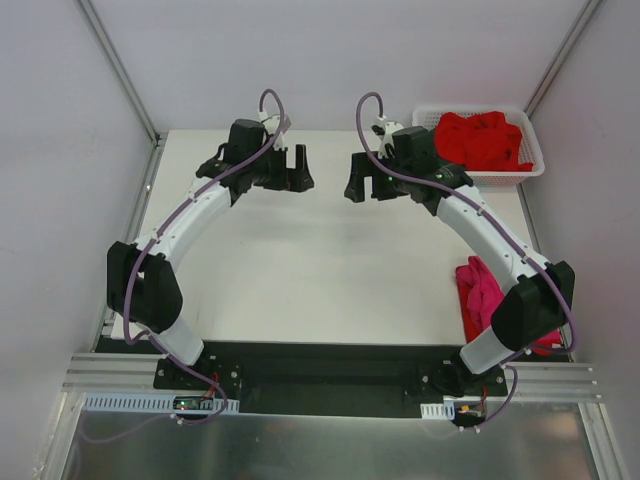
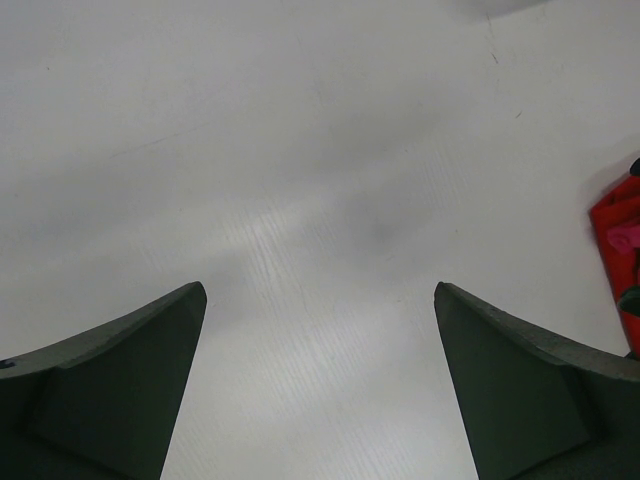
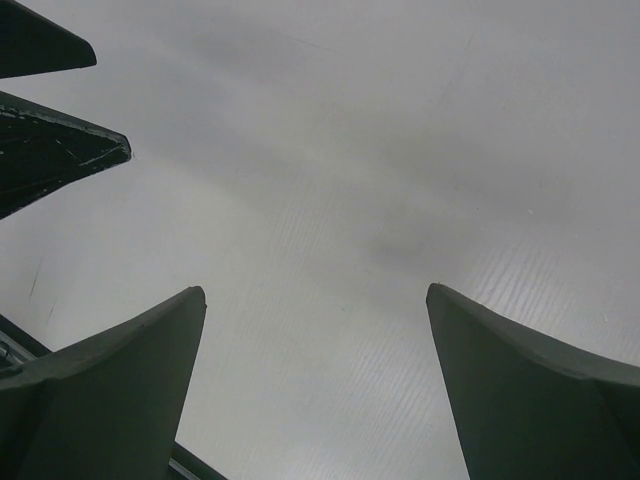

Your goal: Fold and stack the t-shirts

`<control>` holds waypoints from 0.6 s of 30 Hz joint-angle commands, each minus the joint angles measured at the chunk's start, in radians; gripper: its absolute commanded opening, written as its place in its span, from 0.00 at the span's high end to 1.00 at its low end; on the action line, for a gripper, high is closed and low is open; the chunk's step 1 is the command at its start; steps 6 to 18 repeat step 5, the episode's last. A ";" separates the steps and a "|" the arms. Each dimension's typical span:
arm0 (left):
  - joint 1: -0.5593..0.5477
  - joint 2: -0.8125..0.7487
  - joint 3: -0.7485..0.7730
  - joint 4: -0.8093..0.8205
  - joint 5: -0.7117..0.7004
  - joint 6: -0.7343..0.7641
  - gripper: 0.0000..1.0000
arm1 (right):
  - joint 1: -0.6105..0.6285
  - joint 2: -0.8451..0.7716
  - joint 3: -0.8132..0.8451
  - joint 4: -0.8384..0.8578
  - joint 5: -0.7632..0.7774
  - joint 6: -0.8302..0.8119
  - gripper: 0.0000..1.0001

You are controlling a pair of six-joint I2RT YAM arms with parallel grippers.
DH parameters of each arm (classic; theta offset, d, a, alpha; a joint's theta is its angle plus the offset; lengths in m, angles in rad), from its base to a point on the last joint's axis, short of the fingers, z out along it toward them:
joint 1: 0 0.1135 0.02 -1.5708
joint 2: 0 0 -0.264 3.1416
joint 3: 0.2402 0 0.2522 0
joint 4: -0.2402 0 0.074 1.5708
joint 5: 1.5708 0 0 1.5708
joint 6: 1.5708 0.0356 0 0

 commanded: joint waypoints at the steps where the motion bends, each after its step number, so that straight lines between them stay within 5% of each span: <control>1: -0.012 -0.019 0.032 -0.006 -0.014 0.016 0.01 | 0.009 -0.006 0.039 0.011 -0.005 -0.011 0.04; 18: -0.012 -0.016 0.029 -0.008 -0.014 0.016 0.01 | 0.017 -0.006 0.047 0.009 0.009 -0.025 0.04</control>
